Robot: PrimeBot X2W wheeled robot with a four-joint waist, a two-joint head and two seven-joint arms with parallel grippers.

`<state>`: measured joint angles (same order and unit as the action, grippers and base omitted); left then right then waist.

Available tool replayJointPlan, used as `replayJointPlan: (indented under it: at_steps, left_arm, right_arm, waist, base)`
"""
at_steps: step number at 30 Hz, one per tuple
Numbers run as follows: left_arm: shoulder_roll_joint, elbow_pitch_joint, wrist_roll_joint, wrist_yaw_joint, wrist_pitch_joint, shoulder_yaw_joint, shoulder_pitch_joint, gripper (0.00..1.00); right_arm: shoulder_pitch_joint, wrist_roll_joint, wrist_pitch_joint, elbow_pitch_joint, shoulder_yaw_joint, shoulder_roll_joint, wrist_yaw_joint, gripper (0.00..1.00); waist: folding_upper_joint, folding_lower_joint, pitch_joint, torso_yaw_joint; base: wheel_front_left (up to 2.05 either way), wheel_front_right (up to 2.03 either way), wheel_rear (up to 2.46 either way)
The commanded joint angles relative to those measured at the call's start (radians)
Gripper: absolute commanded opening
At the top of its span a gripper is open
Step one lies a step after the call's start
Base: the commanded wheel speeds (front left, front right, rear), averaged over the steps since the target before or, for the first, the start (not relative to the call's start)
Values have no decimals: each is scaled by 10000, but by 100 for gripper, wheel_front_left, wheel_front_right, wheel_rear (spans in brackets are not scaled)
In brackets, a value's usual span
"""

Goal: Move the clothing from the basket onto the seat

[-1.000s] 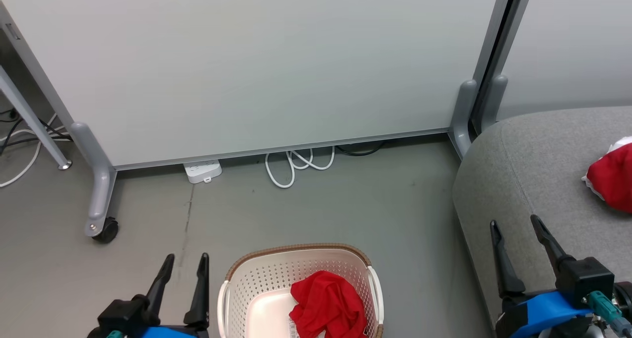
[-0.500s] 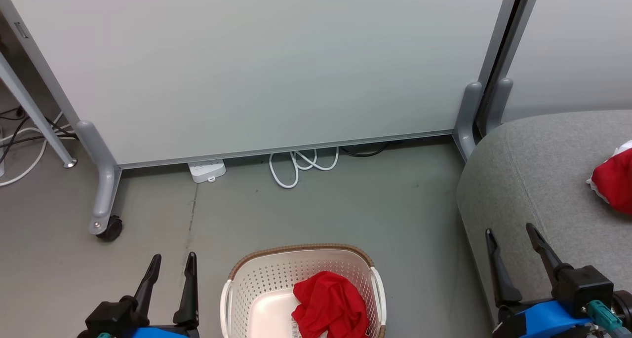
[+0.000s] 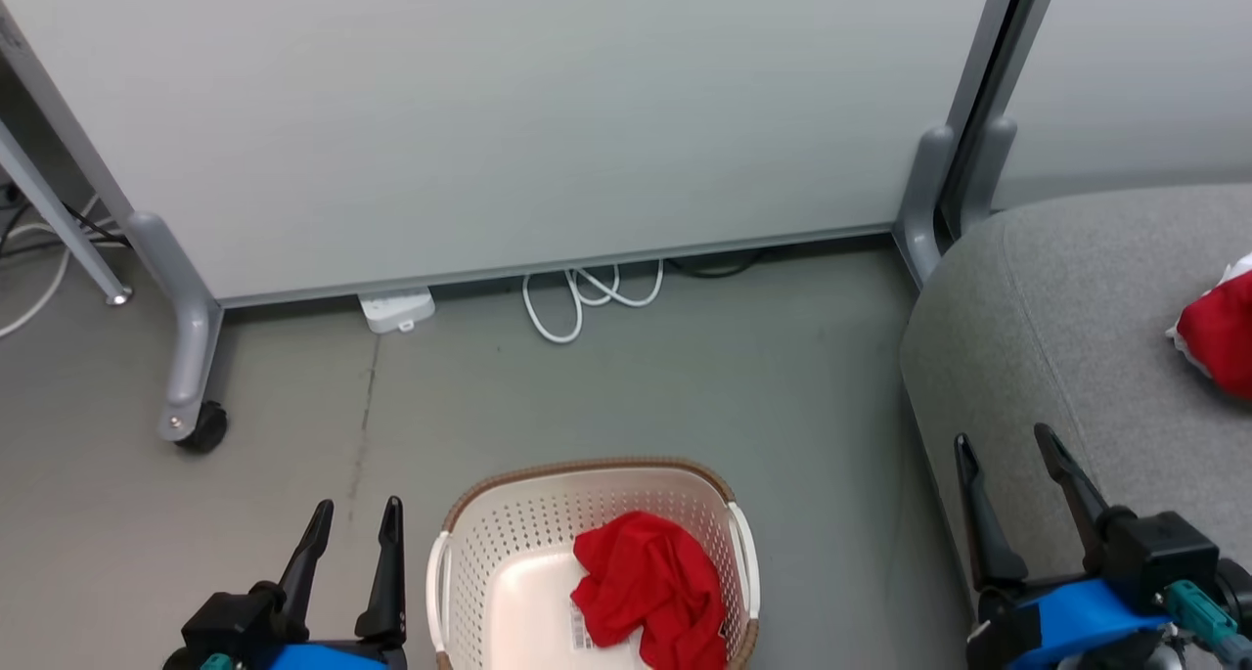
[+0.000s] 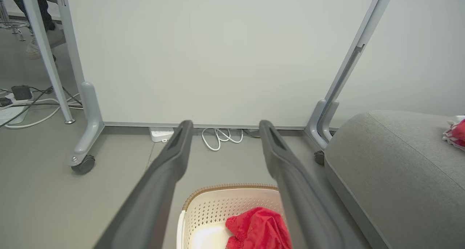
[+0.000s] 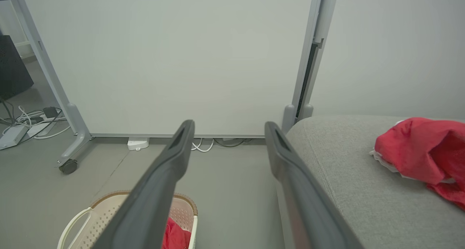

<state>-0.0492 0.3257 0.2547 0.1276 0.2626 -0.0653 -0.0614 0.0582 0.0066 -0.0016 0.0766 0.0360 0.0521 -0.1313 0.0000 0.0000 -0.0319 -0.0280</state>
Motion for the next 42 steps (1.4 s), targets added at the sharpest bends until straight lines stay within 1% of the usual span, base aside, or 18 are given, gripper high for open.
replayJointPlan:
  at_steps: [1,2,4,13,18,23,28,33,36,42]
  left_arm:
    - [-28,18,65,41,34,-40,-290,100]
    - [-28,18,65,41,34,-40,-290,100]
    - [-28,53,69,41,34,-177,-493,100]
    - [-34,473,122,42,34,-776,-1993,100]
    - [-119,1130,101,42,34,-1234,-3248,100]
    - [-292,2079,171,41,34,-1770,-4404,100]
    - [-446,3222,155,41,34,-2299,-5460,100]
    - [-665,4390,207,41,34,-2729,-6324,100]
    - [-843,5066,177,41,34,-2728,-6699,100]
    - [-1258,6113,-24,-267,34,-2541,-7397,100]
  right_arm:
    - [-302,-49,-45,95,-59,-27,10,100]
    - [-302,-49,-45,95,-59,-27,10,100]
    - [-497,-84,-58,165,-106,-26,10,100]
    - [-1678,-198,-282,452,-249,-23,10,100]
    - [-2433,-71,-477,533,-547,-25,10,100]
    - [-3131,44,-732,445,-885,-24,10,100]
    - [-3617,142,-973,318,-1133,-25,10,100]
    - [-3939,336,-1244,105,-1388,-25,10,100]
    - [-4047,455,-1362,14,-1565,-26,10,100]
    - [-4319,739,-1690,-154,-1853,-24,10,100]
  waist:
    - [0,0,-470,181]
    - [0,0,-470,181]
    - [0,0,-906,313]
    - [0,0,-3430,1226]
    - [0,0,-4872,1764]
    - [0,0,-5998,2218]
    - [0,0,-6890,2551]
    - [0,0,-7547,2850]
    - [0,0,-7911,3024]
    - [0,0,-8624,3402]
  base:
    - [0,0,0]
    - [0,0,0]
    - [0,0,0]
    - [0,0,0]
    - [0,0,0]
    - [0,0,0]
    - [0,0,0]
    - [0,0,0]
    - [0,0,0]
    - [0,0,0]
